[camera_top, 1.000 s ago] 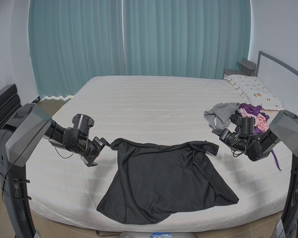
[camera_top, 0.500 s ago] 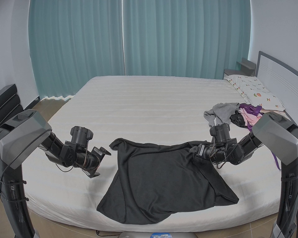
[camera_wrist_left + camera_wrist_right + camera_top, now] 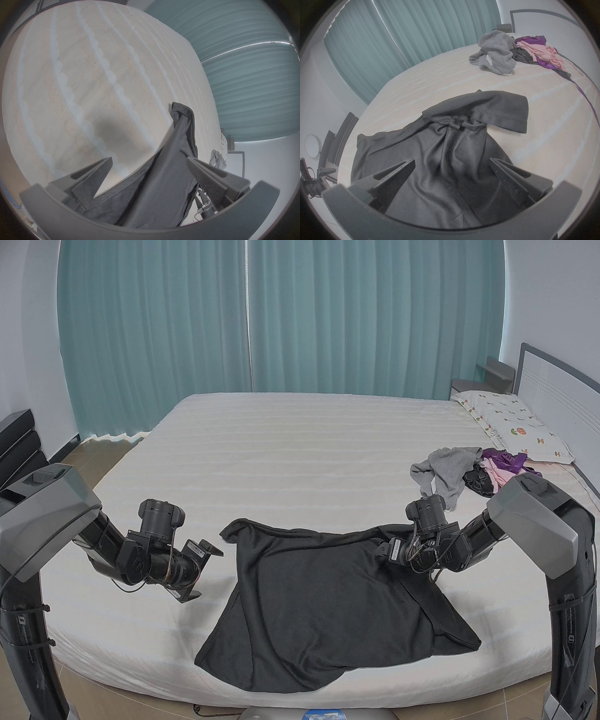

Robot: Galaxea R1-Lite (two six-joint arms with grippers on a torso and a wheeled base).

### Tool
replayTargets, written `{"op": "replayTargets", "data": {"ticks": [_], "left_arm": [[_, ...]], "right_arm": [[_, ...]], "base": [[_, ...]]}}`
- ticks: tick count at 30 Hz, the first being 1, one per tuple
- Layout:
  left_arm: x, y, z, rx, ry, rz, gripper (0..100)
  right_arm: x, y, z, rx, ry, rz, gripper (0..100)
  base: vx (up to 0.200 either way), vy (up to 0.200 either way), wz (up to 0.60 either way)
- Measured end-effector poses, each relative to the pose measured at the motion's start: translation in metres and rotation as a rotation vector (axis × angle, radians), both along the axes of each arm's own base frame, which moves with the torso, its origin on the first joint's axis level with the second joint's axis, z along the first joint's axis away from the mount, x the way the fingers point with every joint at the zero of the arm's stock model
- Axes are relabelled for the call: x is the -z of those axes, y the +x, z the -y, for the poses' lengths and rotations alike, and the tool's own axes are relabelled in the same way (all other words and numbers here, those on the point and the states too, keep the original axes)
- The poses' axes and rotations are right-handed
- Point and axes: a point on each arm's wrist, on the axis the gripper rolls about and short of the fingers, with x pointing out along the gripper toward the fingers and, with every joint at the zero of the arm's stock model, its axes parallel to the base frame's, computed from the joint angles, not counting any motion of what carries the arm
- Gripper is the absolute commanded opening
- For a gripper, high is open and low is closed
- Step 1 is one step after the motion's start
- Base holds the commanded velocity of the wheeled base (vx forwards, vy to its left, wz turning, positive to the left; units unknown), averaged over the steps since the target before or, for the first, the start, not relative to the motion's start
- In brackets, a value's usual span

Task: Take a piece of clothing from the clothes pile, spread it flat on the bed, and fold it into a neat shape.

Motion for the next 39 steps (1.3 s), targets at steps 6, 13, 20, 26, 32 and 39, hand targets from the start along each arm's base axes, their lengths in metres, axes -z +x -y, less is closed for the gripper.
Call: {"op": "replayTargets", "data": {"ticks": [6,13,20,26,32,39], "left_arm": [[0.000,0.000,0.000,0.000,0.000,0.000,100],[0.000,-0.001,0.000,0.000,-0.001,-0.001,100],[0.000,-0.001,0.000,0.000,0.000,-0.001,100],[0.000,-0.001,0.000,0.001,0.000,-0.001,100],[0.000,-0.001,0.000,0.001,0.000,-0.001,100],[0.000,-0.001,0.000,0.000,0.000,-0.001,100]], "right_arm": [[0.009,0.007,-0.005,0.002,-0.088,0.026,0],[0.016,0.007,-0.006,0.004,-0.141,0.023,0],[0.008,0.007,0.000,0.018,-0.149,0.036,0],[-0.006,0.012,0.016,0.059,-0.137,0.068,0],[-0.016,0.023,0.049,0.122,-0.109,0.098,0],[-0.020,0.035,0.081,0.160,-0.046,0.161,0]], "base": [[0.000,0.000,0.00],[0.000,0.000,0.00],[0.000,0.000,0.00],[0.000,0.000,0.00],[0.000,0.000,0.00],[0.000,0.000,0.00]]}}
